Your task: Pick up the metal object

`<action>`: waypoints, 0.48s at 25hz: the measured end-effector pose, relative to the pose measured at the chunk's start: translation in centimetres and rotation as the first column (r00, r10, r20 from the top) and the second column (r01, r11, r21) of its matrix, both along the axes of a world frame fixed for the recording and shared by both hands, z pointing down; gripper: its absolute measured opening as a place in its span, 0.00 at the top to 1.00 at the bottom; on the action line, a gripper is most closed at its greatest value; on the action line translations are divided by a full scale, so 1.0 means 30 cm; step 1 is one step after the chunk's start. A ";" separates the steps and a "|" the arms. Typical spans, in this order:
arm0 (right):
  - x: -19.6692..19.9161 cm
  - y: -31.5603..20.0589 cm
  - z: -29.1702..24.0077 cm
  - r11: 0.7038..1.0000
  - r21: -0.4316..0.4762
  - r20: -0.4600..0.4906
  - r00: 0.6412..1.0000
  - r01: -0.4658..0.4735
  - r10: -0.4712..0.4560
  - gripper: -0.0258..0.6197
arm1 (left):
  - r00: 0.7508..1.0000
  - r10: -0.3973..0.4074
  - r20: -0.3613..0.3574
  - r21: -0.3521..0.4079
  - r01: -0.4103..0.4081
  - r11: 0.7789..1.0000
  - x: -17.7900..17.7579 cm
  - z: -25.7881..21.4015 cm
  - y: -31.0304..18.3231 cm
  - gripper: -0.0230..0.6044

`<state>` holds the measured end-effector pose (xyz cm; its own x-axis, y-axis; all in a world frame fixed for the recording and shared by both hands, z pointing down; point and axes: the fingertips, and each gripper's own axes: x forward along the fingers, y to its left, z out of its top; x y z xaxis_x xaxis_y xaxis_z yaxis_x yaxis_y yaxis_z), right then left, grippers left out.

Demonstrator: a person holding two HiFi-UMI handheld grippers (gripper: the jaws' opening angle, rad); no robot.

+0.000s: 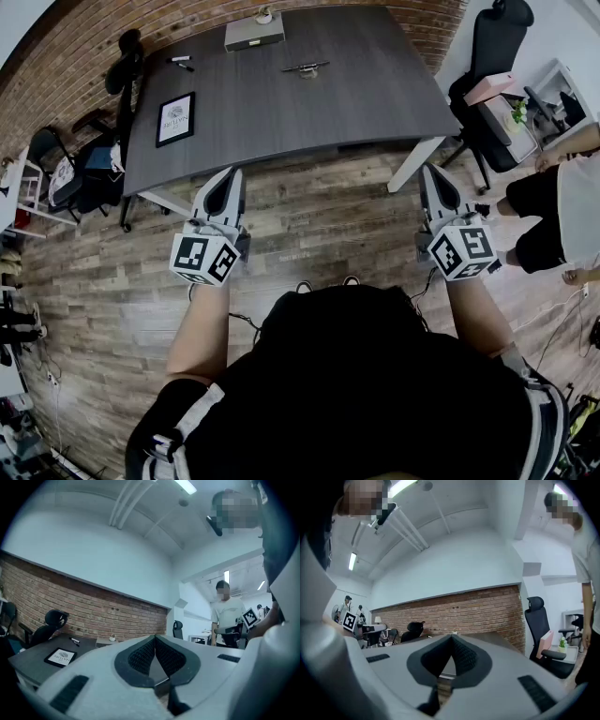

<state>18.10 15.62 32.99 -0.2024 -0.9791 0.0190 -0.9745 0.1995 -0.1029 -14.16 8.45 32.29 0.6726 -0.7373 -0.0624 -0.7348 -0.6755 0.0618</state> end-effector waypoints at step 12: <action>0.005 0.008 0.006 1.000 -0.003 0.000 1.000 0.000 0.000 0.97 | 1.000 0.004 -0.002 0.000 -0.004 1.000 0.010 0.002 0.012 0.95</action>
